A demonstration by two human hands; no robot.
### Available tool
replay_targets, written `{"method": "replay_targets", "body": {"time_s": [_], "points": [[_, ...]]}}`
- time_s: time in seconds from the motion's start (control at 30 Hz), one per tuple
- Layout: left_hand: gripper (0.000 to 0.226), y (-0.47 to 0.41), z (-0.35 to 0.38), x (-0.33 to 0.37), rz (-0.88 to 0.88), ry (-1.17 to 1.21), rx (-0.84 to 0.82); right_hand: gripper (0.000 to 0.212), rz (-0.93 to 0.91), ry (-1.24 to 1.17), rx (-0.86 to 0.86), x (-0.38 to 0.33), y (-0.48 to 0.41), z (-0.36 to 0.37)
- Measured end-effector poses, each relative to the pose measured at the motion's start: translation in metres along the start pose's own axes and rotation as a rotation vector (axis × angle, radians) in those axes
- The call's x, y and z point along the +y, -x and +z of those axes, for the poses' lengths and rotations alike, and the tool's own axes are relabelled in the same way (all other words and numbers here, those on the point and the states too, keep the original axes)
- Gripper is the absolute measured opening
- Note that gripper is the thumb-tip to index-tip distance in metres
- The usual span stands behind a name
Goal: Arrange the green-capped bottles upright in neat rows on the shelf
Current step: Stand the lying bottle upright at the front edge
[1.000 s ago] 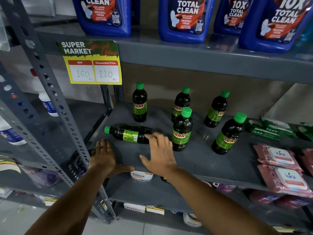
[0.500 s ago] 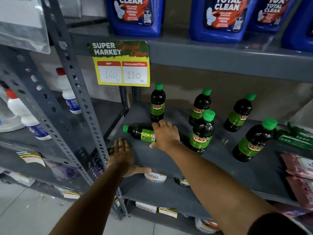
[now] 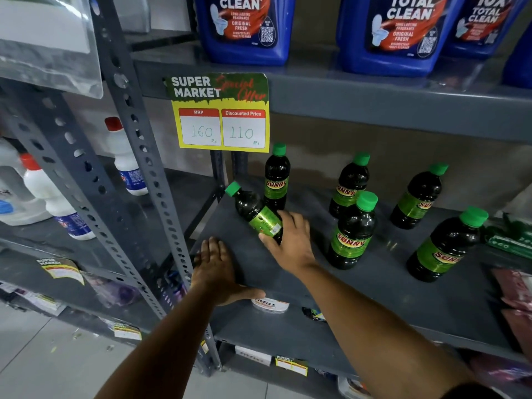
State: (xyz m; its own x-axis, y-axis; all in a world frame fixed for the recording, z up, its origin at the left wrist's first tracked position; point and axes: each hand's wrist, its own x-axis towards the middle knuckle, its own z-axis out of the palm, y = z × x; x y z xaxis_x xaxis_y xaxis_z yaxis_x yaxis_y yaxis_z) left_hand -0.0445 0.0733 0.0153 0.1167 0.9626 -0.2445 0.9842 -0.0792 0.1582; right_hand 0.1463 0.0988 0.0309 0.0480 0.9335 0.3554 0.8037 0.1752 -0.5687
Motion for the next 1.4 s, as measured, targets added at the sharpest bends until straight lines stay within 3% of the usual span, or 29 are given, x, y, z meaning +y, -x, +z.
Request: {"method": "replay_targets", "body": {"time_s": [0.17,0.5,0.6,0.73,0.87,1.03,1.17,1.4], "points": [[0.17,0.001,0.001,0.0,-0.006,0.003,0.005,0.073,0.162,-0.18,0.033,-0.01,0.01,0.012],[0.167,0.0,0.0,0.001,-0.006,-0.018,0.011,0.061,0.105,-0.288,-0.078,-0.002,0.014,0.009],[0.168,0.001,0.0,0.0,-0.001,-0.023,0.013,0.069,0.112,-0.272,-0.086,-0.008,0.012,0.01],[0.167,0.001,0.001,0.0,0.004,-0.033,0.011,0.094,0.161,-0.222,0.1,-0.017,0.014,0.015],[0.167,0.001,-0.001,0.0,0.007,-0.024,0.004,0.07,0.27,-0.343,0.07,-0.017,0.01,0.018],[0.166,0.0,-0.001,0.0,0.016,-0.023,0.006,0.081,0.224,-0.281,0.023,-0.016,0.008,0.018],[0.163,0.0,-0.002,-0.002,0.039,-0.042,-0.004,0.06,0.248,-0.294,0.012,-0.018,0.004,0.021],[0.152,-0.001,-0.005,-0.003,0.061,-0.105,-0.042,0.064,0.2,-0.3,-0.094,-0.012,0.0,0.014]]}}
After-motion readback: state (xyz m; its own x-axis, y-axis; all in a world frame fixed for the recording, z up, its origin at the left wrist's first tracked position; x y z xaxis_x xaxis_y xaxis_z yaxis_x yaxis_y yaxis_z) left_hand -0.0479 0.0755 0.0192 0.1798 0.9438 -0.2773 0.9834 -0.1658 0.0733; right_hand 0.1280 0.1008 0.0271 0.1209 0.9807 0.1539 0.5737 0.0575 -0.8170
